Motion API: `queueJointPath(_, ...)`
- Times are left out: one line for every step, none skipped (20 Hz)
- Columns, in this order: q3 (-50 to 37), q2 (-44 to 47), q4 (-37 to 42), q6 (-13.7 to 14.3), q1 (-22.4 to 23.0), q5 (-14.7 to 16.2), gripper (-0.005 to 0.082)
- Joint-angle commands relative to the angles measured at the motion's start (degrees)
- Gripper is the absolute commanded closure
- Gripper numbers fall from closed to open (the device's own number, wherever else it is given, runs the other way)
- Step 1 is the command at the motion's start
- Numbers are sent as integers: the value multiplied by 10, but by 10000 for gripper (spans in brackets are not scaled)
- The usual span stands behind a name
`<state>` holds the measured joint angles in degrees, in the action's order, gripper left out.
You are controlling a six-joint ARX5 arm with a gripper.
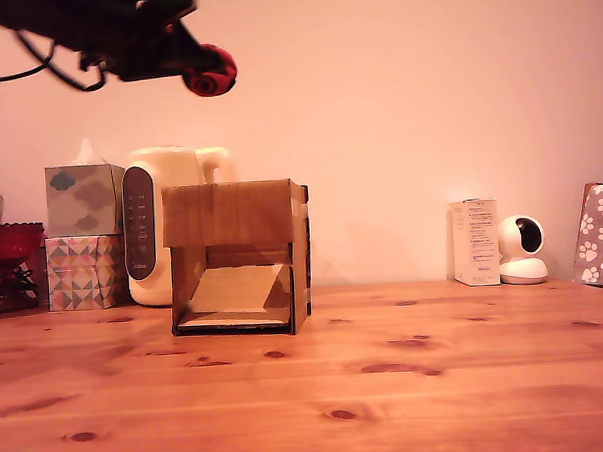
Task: Drop the footbag into the cardboard dice tower
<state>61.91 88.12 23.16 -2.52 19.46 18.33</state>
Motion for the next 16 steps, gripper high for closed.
queueJointPath(29,44,-24,10,0,0,639)
queueJointPath(52,62,-39,14,0,0,639)
queueJointPath(73,79,-52,17,-1,0,639)
queueJointPath(94,98,-62,21,-1,0,639)
queueJointPath(113,114,-73,23,-1,0,639)
queueJointPath(133,133,-80,30,-1,0,639)
queueJointPath(150,149,-87,30,-2,0,639)
queueJointPath(167,166,-96,30,-2,0,639)
queueJointPath(180,181,-100,30,-2,1,639)
queueJointPath(188,191,-103,30,-2,0,639)
queueJointPath(191,199,-103,30,-2,0,639)
queueJointPath(192,203,-103,30,-2,0,639)
queueJointPath(192,203,-103,30,-2,1,631)
queueJointPath(192,203,-102,36,-2,7,586)
queueJointPath(192,203,-97,46,-2,19,499)
queueJointPath(193,203,-92,49,-2,30,399)
